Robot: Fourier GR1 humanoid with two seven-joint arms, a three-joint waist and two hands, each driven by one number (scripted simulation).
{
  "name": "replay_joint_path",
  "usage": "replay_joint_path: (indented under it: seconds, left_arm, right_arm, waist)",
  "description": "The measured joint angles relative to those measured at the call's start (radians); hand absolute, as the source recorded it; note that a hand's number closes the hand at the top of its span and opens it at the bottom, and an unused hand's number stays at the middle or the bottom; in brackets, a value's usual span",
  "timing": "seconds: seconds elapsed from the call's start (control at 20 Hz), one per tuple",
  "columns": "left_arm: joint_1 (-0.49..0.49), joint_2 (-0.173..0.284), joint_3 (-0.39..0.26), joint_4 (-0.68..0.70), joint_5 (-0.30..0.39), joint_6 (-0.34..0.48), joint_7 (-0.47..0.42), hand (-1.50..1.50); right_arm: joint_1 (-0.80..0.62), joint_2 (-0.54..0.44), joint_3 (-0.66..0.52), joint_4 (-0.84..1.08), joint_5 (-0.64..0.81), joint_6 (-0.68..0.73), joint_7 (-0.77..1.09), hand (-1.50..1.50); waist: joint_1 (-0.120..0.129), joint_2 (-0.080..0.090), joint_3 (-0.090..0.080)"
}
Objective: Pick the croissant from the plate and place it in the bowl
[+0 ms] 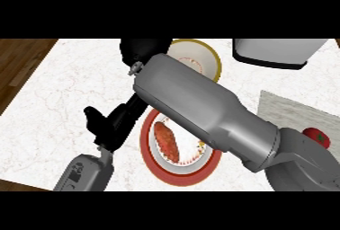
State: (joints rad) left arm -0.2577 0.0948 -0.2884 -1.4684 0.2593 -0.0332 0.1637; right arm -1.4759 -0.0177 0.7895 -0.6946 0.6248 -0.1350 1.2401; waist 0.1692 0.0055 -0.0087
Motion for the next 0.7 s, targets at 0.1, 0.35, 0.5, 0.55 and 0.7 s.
replay_joint_path:
  seconds: [0.1,0.35,0.5,0.55,0.7]
  left_arm:
    - [-0.005,-0.003,0.001,0.002,-0.003,0.004,-0.001,0.00]
    - [0.003,0.004,0.009,-0.002,-0.005,0.005,-0.008,0.00]
    - [0.008,0.009,0.017,-0.009,-0.004,0.003,-0.015,0.00]
    - [0.008,0.012,0.022,-0.008,0.001,0.000,-0.015,0.00]
    - [0.018,0.011,0.029,-0.001,-0.001,0.002,-0.028,0.00]
  right_arm:
    - [-0.033,0.000,-0.008,0.026,0.001,-0.003,0.000,1.50]
    - [-0.095,0.001,-0.024,0.104,0.011,-0.020,0.000,1.50]
    - [-0.108,0.001,-0.033,0.153,0.017,-0.040,-0.006,1.50]
    - [-0.111,0.001,-0.038,0.164,0.019,-0.050,-0.009,1.50]
    - [-0.117,0.002,-0.051,0.200,0.025,-0.085,-0.020,1.50]
  waist:
    - [-0.005,0.001,0.000]
    - [-0.013,0.006,0.001]
    - [-0.022,0.010,0.002]
    - [-0.027,0.011,0.002]
    - [-0.038,0.014,0.003]
